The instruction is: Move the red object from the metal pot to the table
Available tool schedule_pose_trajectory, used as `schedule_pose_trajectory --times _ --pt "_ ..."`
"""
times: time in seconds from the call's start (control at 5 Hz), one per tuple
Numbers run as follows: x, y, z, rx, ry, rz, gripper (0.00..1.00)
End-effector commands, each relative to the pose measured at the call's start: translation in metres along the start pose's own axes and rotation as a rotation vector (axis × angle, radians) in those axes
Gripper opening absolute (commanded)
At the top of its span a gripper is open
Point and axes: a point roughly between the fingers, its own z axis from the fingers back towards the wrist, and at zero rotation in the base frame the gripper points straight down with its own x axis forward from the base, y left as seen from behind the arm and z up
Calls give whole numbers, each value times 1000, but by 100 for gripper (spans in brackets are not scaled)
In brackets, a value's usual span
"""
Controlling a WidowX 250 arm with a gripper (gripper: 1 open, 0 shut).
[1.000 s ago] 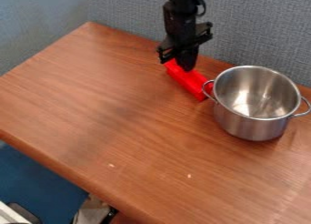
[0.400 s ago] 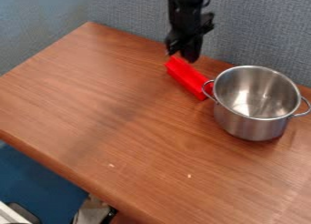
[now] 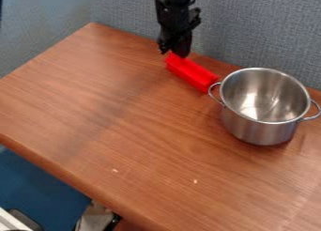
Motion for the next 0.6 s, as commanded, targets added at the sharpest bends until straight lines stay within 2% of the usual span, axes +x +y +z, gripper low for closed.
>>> schedule_pose_trajectory --times 0.0,0.4 --pt "-23 -4 -15 24 -2 -40 0" --pt "-17 26 -21 50 -23 -29 0"
